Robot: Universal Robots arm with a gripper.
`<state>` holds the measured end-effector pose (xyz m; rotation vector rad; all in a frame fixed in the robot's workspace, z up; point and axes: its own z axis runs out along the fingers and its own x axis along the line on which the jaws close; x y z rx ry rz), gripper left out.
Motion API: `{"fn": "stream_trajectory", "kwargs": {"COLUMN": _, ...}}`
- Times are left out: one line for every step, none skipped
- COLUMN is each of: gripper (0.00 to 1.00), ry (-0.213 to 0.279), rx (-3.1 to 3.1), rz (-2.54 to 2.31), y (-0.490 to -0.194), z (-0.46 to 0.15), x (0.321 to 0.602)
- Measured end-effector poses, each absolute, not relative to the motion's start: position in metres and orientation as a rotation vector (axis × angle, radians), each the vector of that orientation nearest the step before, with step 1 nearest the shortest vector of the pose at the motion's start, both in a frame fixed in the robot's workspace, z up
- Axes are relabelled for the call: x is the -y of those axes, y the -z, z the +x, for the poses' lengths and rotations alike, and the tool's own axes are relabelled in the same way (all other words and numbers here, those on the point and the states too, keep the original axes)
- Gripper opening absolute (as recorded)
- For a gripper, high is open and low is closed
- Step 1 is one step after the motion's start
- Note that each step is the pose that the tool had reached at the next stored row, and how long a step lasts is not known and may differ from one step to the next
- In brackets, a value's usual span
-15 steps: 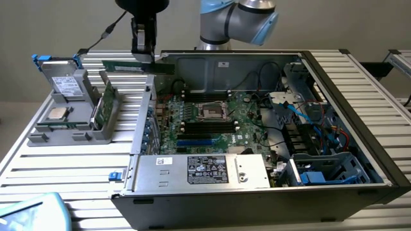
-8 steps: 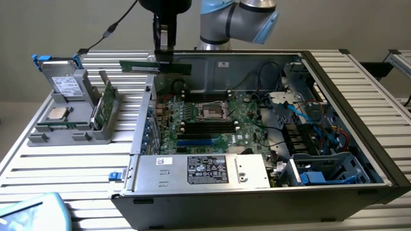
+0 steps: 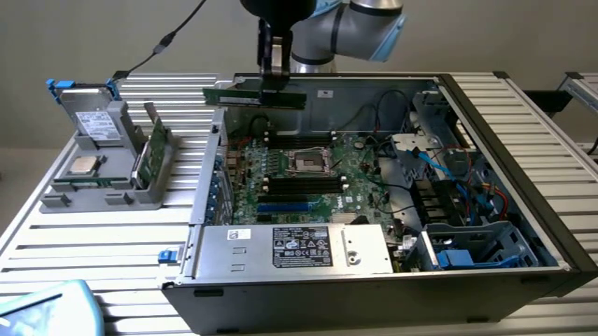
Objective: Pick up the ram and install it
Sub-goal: 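Pick up the ram and move it above insertion slot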
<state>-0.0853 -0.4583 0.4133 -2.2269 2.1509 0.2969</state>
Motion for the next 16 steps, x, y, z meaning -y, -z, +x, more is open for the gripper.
{"fn": "stream_trajectory", "kwargs": {"gripper": 0.13, "ry": -0.297, "rx": -2.151, "rz": -2.227, "y": -0.413, "z": -0.080, "x": 0.458}}
{"fn": "stream_trajectory", "kwargs": {"gripper": 0.13, "ry": -0.298, "rx": -2.150, "rz": -2.227, "y": -0.413, "z": -0.076, "x": 0.459}}
{"fn": "stream_trajectory", "kwargs": {"gripper": 0.13, "ry": -0.298, "rx": -2.150, "rz": -2.227, "y": -0.413, "z": -0.072, "x": 0.459}}
{"fn": "stream_trajectory", "kwargs": {"gripper": 0.13, "ry": -0.298, "rx": -2.150, "rz": -2.226, "y": -0.413, "z": -0.067, "x": 0.459}}
{"fn": "stream_trajectory", "kwargs": {"gripper": 0.13, "ry": -0.298, "rx": -2.150, "rz": -2.226, "y": -0.413, "z": -0.063, "x": 0.459}}
{"fn": "stream_trajectory", "kwargs": {"gripper": 0.13, "ry": -0.299, "rx": -2.150, "rz": -2.226, "y": -0.413, "z": -0.058, "x": 0.459}}
{"fn": "stream_trajectory", "kwargs": {"gripper": 0.13, "ry": -0.299, "rx": -2.149, "rz": -2.226, "y": -0.413, "z": -0.053, "x": 0.460}}
{"fn": "stream_trajectory", "kwargs": {"gripper": 0.13, "ry": -0.300, "rx": -2.149, "rz": -2.226, "y": -0.413, "z": -0.049, "x": 0.460}}
{"fn": "stream_trajectory", "kwargs": {"gripper": 0.13, "ry": -0.300, "rx": -2.149, "rz": -2.225, "y": -0.413, "z": -0.044, "x": 0.460}}
{"fn": "stream_trajectory", "kwargs": {"gripper": 0.13, "ry": -0.300, "rx": -2.149, "rz": -2.225, "y": -0.413, "z": -0.039, "x": 0.460}}
{"fn": "stream_trajectory", "kwargs": {"gripper": 0.13, "ry": -0.300, "rx": -2.149, "rz": -2.225, "y": -0.413, "z": -0.035, "x": 0.460}}
{"fn": "stream_trajectory", "kwargs": {"gripper": 0.13, "ry": -0.300, "rx": -2.149, "rz": -2.225, "y": -0.413, "z": -0.031, "x": 0.461}}
{"fn": "stream_trajectory", "kwargs": {"gripper": 0.13, "ry": -0.300, "rx": -2.148, "rz": -2.226, "y": -0.413, "z": -0.026, "x": 0.461}}
{"fn": "stream_trajectory", "kwargs": {"gripper": 0.13, "ry": -0.300, "rx": -2.147, "rz": -2.227, "y": -0.412, "z": -0.022, "x": 0.461}}
{"fn": "stream_trajectory", "kwargs": {"gripper": 0.13, "ry": -0.300, "rx": -2.146, "rz": -2.228, "y": -0.411, "z": -0.019, "x": 0.461}}
{"fn": "stream_trajectory", "kwargs": {"gripper": 0.13, "ry": -0.300, "rx": -2.144, "rz": -2.231, "y": -0.409, "z": -0.017, "x": 0.461}}
